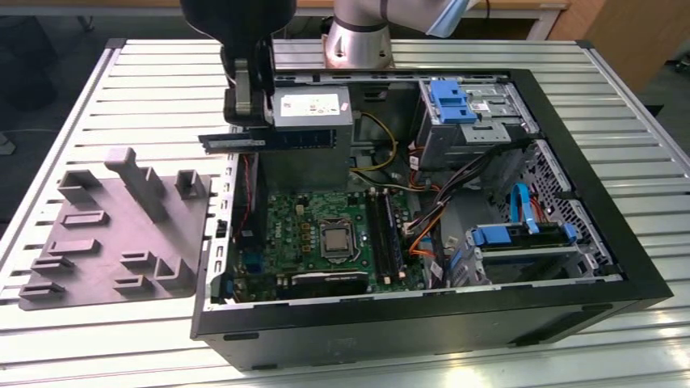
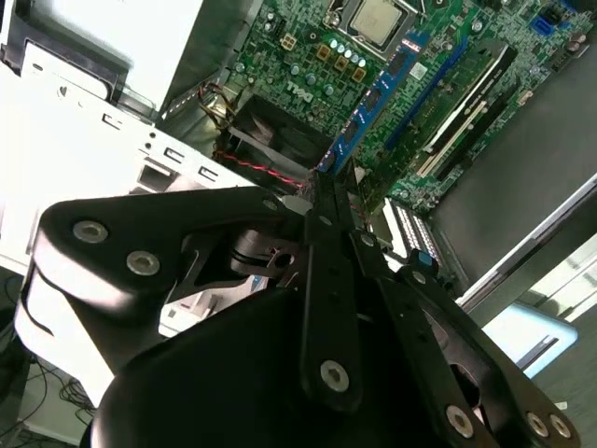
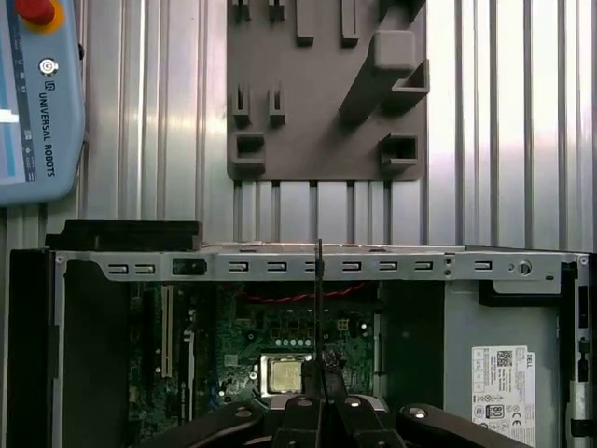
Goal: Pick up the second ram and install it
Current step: 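Pick up the second ram and move it above second insertion slot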
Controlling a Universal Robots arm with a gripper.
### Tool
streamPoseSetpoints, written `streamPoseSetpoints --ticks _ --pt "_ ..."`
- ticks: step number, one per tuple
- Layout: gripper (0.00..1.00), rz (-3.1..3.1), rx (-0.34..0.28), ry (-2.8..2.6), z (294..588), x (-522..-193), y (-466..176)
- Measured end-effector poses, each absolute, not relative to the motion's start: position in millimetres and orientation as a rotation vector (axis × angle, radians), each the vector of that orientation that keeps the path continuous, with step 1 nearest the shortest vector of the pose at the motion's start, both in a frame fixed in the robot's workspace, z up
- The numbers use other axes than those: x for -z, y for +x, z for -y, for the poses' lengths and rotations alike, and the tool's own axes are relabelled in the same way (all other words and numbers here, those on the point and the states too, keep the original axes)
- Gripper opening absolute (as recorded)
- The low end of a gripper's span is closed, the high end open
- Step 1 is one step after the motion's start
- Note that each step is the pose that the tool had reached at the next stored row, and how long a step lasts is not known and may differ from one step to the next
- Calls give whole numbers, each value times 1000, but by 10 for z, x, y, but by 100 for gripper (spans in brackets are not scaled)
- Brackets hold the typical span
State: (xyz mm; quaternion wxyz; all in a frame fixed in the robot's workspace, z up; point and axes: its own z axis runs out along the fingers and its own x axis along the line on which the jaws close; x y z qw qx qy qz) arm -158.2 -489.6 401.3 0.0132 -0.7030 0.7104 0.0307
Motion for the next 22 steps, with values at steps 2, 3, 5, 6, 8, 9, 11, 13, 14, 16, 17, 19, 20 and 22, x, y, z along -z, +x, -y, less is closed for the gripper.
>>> streamPoseSetpoints --ticks 2,3,5,6,8,9,11,13,14,16,17,19,20,22 --pt "11 -2213 -96 -2190 4891 -4012 -1563" --pt "11 -2213 -96 -2190 4889 -4011 -1560" --pt "11 -2213 -96 -2190 4885 -4010 -1551" --pt "11 -2213 -96 -2190 4883 -4010 -1547" --pt "11 -2213 -96 -2190 4878 -4009 -1540" --pt "11 -2213 -96 -2190 4876 -4009 -1536" --pt "11 -2213 -96 -2190 4871 -4008 -1530" --pt "11 -2213 -96 -2190 4865 -4008 -1524" --pt "11 -2213 -96 -2190 4863 -4008 -1521" --pt "11 -2213 -96 -2190 4858 -4008 -1517" --pt "11 -2213 -96 -2190 4856 -4008 -1515" --pt "11 -2213 -96 -2190 4850 -4007 -1512" --pt "11 -2213 -96 -2190 4848 -4007 -1510" --pt "11 -2213 -96 -2190 4842 -4007 -1507"
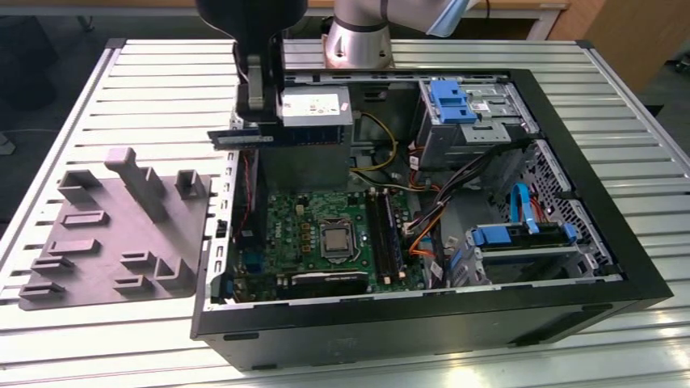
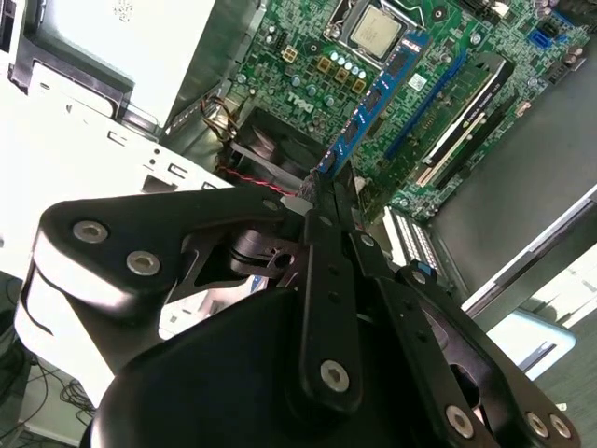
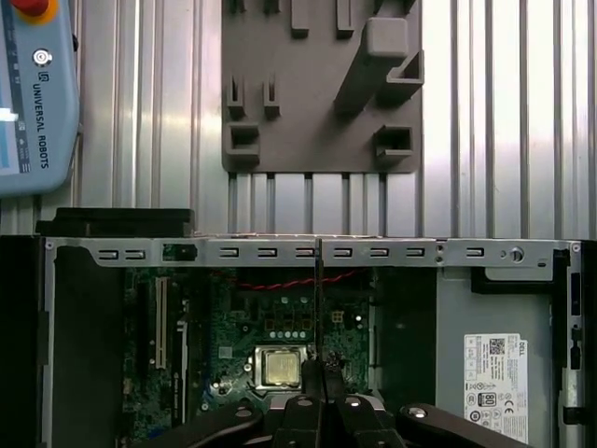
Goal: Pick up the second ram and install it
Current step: 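Pick up the second ram and move it above second insertion slot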
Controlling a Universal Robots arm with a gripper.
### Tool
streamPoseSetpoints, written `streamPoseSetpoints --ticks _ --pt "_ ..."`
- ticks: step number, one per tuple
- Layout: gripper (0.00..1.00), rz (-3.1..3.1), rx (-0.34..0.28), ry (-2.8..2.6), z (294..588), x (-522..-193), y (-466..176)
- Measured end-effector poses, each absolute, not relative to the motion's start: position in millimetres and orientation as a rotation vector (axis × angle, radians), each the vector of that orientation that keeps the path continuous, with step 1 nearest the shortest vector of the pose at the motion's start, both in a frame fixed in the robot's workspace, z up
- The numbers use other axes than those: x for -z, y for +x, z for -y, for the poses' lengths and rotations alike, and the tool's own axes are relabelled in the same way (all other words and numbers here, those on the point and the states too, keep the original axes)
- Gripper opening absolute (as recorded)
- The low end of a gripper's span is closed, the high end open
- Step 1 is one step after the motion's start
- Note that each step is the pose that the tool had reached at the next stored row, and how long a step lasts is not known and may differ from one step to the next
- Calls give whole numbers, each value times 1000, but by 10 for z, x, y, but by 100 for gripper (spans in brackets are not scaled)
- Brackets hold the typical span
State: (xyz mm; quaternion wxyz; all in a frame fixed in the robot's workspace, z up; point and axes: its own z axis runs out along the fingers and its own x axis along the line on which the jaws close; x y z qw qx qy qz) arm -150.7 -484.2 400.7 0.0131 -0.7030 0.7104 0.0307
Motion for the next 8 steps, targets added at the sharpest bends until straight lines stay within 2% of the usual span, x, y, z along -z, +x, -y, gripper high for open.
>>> streamPoseSetpoints --ticks 8 --pt "11 -2213 -96 -2190 4821 -4006 -1498"
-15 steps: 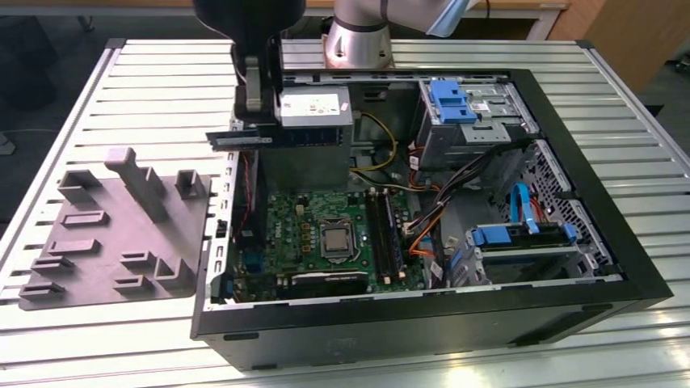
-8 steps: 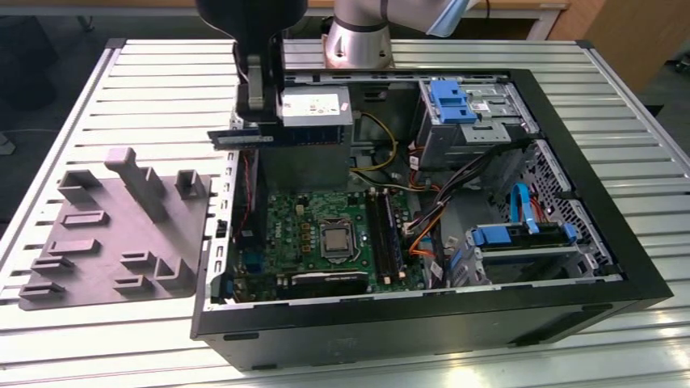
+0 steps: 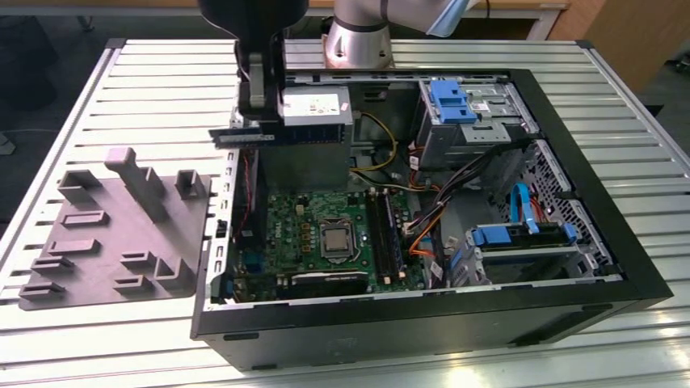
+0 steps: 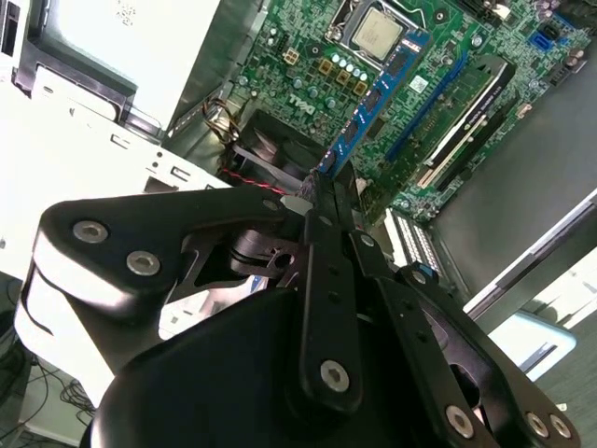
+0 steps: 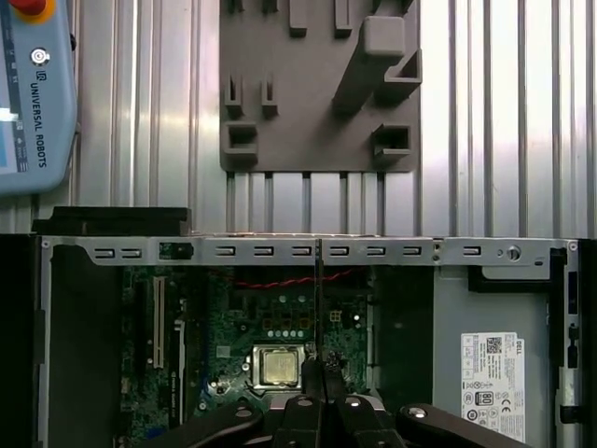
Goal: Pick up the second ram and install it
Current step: 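Pick up the second ram and move it above second insertion slot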
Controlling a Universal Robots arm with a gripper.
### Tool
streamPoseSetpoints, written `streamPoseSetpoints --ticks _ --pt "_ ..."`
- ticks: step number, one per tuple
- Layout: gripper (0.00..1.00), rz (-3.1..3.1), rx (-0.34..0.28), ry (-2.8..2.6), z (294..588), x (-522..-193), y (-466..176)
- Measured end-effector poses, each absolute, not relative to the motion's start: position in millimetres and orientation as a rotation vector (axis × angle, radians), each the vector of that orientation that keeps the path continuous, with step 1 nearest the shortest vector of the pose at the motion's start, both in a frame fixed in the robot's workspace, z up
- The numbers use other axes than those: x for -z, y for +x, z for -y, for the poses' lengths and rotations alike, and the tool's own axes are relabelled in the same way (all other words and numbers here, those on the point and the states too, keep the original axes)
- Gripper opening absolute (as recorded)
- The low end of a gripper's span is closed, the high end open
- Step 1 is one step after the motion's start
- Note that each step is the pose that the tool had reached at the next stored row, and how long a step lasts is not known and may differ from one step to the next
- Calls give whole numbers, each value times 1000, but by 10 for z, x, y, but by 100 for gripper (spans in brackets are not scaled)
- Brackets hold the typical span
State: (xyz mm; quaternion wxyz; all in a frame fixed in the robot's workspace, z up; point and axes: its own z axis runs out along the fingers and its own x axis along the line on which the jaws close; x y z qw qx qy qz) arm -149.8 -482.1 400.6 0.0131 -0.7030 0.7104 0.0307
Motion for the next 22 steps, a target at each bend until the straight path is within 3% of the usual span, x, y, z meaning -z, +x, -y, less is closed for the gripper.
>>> streamPoseSetpoints --ticks 22 --pt "11 -2214 -96 -2190 4784 -3992 -1467"
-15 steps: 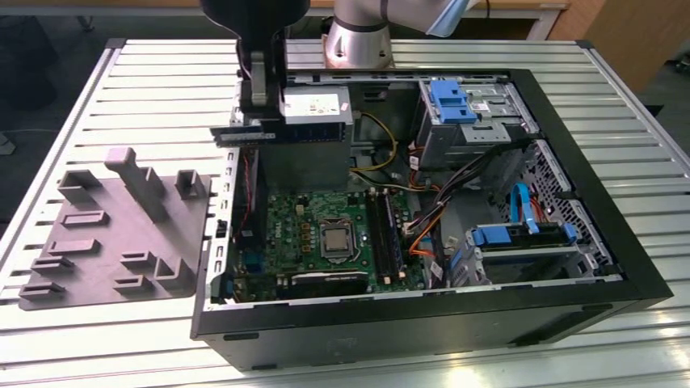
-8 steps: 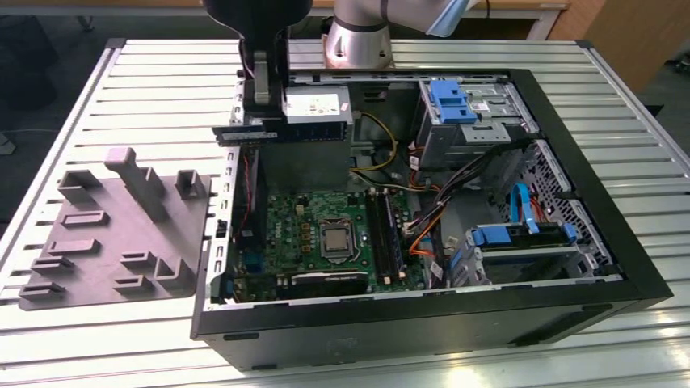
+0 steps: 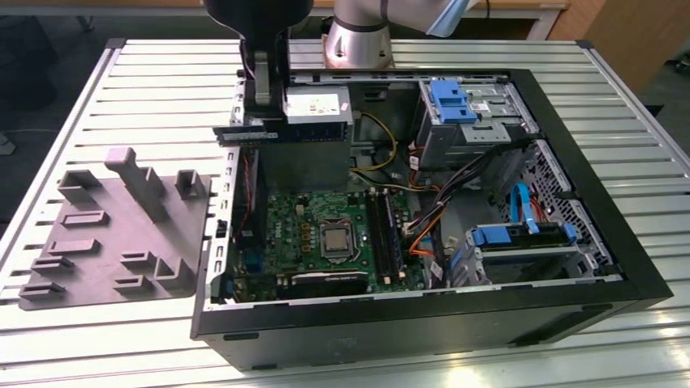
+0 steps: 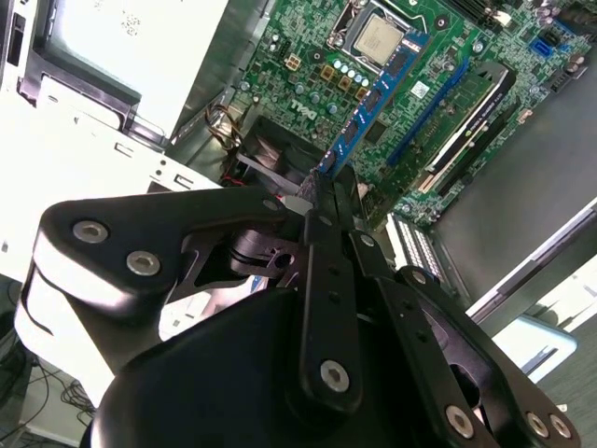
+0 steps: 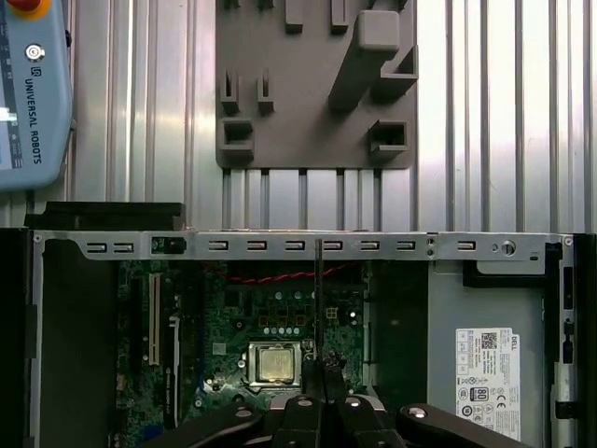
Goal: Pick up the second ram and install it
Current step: 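Pick up the second ram and move it above second insertion slot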
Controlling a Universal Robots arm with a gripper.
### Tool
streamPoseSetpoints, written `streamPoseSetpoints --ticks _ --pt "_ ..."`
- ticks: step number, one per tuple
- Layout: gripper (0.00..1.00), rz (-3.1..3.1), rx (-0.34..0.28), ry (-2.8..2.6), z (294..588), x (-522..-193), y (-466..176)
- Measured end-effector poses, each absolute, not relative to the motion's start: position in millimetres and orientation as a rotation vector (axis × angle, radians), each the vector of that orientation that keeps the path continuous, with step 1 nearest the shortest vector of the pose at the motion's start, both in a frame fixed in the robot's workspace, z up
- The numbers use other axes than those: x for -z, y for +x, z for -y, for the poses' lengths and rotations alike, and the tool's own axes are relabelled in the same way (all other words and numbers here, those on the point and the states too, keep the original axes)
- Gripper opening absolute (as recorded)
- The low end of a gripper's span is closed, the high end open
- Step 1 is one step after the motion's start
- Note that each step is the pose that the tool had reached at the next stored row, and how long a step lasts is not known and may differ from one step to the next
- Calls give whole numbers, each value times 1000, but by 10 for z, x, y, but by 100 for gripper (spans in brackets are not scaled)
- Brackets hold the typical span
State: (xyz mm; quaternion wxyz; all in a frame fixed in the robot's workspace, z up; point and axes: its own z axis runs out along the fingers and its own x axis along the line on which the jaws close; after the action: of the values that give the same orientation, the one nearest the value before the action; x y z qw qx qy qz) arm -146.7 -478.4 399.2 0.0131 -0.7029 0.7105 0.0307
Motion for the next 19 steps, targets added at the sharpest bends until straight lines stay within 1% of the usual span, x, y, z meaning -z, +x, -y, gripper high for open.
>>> streamPoseSetpoints --ticks 19 --pt "11 -2222 -84 -2194 4762 -3916 -1327"
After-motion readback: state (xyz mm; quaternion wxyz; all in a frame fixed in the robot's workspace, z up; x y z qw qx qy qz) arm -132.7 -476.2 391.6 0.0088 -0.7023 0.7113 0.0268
